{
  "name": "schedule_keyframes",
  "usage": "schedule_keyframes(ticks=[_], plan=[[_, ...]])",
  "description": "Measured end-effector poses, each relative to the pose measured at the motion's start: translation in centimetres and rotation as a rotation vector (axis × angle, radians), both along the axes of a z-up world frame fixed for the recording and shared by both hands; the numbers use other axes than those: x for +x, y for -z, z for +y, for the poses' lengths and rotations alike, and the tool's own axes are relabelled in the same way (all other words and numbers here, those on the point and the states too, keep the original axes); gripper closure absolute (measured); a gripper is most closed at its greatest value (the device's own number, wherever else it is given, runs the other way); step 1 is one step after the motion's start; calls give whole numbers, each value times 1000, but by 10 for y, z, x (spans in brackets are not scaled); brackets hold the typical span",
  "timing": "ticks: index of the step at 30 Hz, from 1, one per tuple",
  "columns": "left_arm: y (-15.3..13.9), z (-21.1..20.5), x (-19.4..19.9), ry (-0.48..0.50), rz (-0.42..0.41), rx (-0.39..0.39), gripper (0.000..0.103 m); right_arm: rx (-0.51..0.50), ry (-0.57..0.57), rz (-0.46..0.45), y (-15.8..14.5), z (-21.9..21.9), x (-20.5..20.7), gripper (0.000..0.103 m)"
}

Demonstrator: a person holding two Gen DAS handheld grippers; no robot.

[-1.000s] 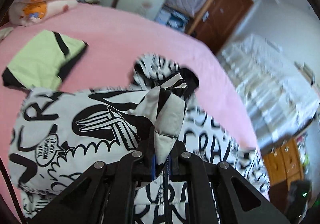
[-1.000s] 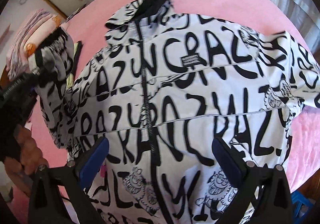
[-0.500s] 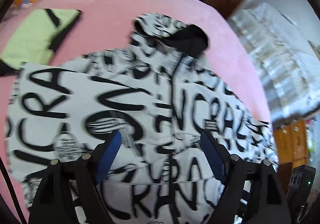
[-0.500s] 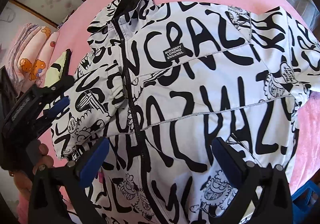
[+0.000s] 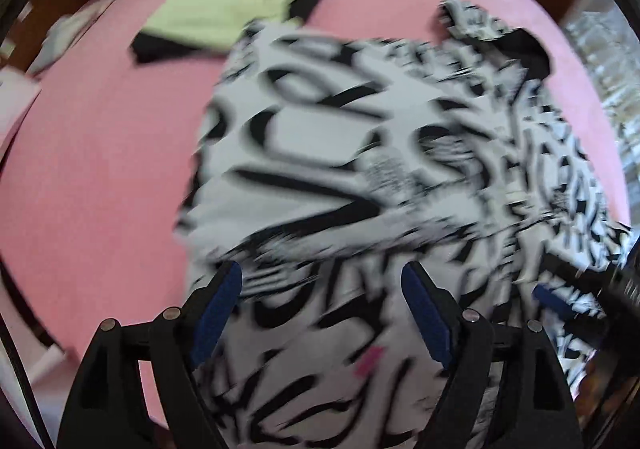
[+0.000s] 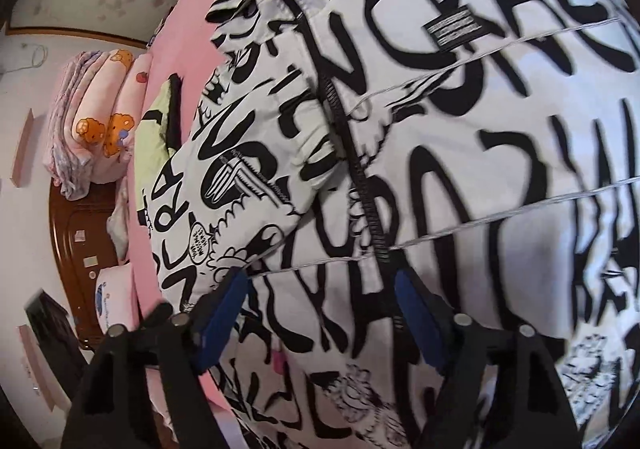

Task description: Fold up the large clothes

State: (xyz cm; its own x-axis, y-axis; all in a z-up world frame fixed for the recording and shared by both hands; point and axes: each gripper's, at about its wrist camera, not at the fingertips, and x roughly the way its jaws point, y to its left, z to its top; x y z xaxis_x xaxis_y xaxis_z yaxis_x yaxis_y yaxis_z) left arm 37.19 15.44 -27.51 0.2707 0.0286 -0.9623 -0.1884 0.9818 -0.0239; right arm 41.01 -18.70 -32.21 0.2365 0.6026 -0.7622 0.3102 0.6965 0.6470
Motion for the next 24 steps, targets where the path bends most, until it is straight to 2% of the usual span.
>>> schedule_keyframes(ticks=[3,6,10,16,18,22,24], plan=[[13,27,-10,-55,26,26,22,43,1,2,10,18,10,36],[27,51,-16,-106,39,10,22,69,35,-6,20,30,23,45],[43,71,-18,-136,50,-18,22,36,85,-25,30,36,39,56],[66,99,-13,-157,55,-78,22,13,190,-32,45,36,56,57],[70,105,-11,-143,42,-68,22,11,224,-40,49,35,61,58],[77,113,-4,-109,29,-42,22,-42,259,-36,49,34,68,90],[81,117,-1,-102,37,-41,22,-22,268,-67,46,34,70,96]])
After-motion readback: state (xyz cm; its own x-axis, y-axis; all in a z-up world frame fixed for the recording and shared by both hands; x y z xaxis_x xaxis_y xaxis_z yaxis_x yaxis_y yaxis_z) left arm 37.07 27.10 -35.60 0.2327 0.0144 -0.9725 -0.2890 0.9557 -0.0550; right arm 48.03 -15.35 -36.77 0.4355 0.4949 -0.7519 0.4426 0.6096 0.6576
